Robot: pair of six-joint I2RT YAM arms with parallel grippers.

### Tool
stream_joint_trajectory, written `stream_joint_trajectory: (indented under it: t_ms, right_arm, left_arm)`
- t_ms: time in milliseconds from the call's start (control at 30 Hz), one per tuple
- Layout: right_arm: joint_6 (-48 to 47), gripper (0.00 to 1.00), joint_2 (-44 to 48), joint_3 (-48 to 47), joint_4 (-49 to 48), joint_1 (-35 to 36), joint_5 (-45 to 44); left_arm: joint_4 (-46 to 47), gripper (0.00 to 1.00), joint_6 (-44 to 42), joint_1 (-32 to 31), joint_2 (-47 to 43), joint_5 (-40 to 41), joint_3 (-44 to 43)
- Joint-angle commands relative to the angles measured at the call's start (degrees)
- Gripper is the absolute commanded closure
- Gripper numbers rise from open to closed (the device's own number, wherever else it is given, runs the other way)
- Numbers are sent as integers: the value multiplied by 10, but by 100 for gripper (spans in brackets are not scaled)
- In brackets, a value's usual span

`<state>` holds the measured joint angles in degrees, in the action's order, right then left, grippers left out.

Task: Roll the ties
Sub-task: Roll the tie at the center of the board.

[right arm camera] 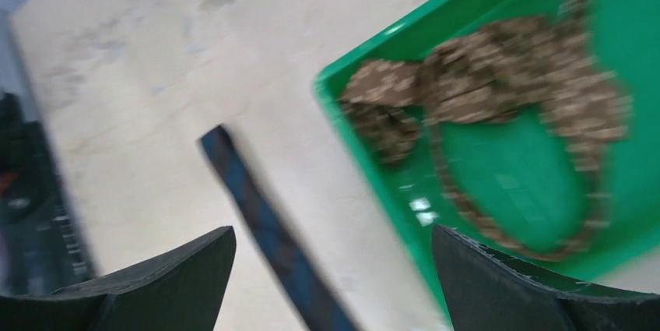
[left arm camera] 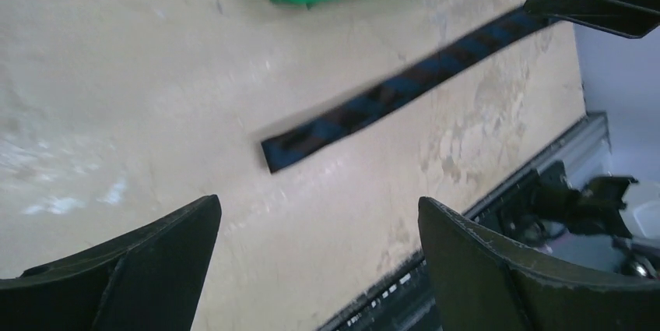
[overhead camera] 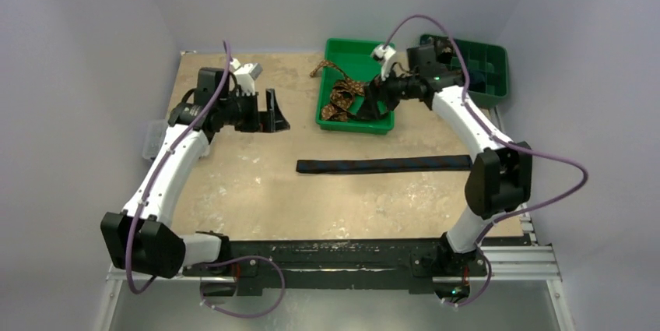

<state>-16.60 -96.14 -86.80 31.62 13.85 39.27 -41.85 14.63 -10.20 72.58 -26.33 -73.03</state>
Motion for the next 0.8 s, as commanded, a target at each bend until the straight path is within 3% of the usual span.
stream_joint_trajectory:
  t_ms: [0,167,300,433,500,600,767]
  right_arm:
    - [143,2,-4,52,-36,78,83]
    - [256,17,-3,149,-162,129,73]
    - [363,41,10,244,-294,146,46]
    - [327,52,9,255,-263,144,8]
    - [313,57,20,264,-231,94,-8]
    - [293,63,48,295,-225,2,-43]
    - [267,72,22,294,-262,-9,-94]
  left_arm:
    - [18,1,52,26,9,-145,93]
    - [105,0,81,30,23,-210,180]
    - [218,7,123,31,24,-193,259]
    - [291,11,133,31,44,-186,297]
    - [296,11,129,31,41,-189,294]
    - [273,12,112,30,44,-177,272]
    - [222,12,84,31,50,-171,239]
